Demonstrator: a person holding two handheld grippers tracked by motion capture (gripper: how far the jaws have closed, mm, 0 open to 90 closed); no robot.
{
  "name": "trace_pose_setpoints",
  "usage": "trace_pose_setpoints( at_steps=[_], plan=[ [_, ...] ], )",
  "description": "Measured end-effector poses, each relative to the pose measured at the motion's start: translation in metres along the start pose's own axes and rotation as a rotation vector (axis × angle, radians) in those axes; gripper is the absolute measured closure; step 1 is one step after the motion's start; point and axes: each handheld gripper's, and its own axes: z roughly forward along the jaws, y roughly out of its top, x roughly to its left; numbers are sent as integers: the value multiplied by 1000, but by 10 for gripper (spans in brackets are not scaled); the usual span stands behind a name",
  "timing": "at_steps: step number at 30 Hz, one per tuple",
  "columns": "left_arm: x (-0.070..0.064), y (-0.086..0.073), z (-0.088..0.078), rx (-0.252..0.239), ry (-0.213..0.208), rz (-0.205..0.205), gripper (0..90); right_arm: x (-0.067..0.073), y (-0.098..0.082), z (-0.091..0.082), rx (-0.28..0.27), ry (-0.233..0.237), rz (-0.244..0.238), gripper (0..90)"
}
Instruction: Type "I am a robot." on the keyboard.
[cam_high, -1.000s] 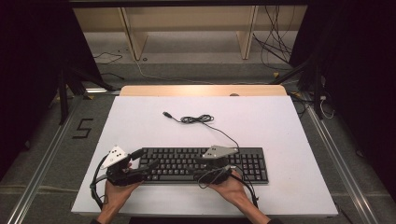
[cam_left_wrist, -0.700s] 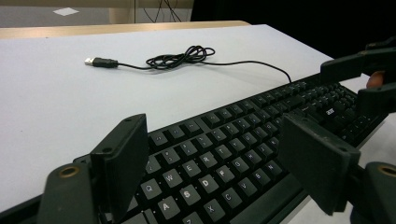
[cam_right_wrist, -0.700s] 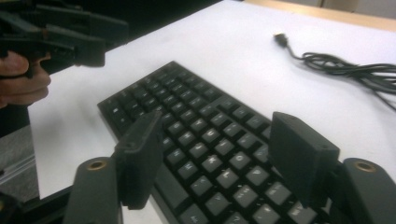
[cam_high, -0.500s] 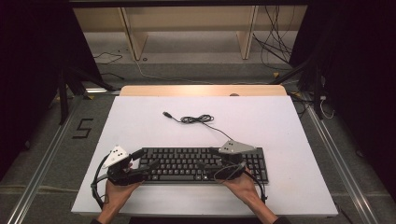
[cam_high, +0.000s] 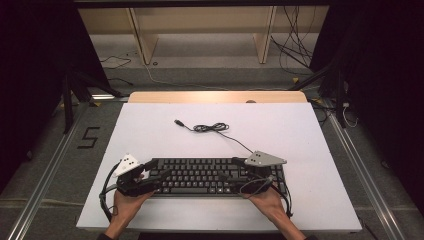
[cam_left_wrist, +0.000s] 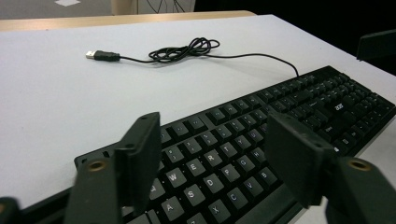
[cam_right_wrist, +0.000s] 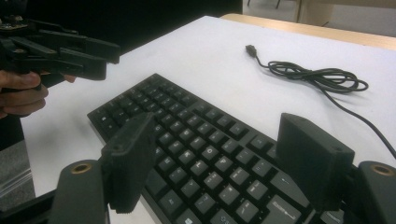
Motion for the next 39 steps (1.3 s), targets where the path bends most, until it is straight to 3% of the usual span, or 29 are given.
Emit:
trace_pose_setpoints(
  at_steps=[8,15,23,39],
  plan=[
    [-1,3,14,100,24,30,727,-2,-3,-3,4,-6,5,296],
    [-5,4,29,142,-2,64,885,0,-4,-1,10,1,2,296],
    [-6,4,46,198,-20,77,891,1,-4,1,13,5,-1,296],
    [-6,3,63,273,-22,89,892,2,-4,2,13,10,1,287]
  ],
)
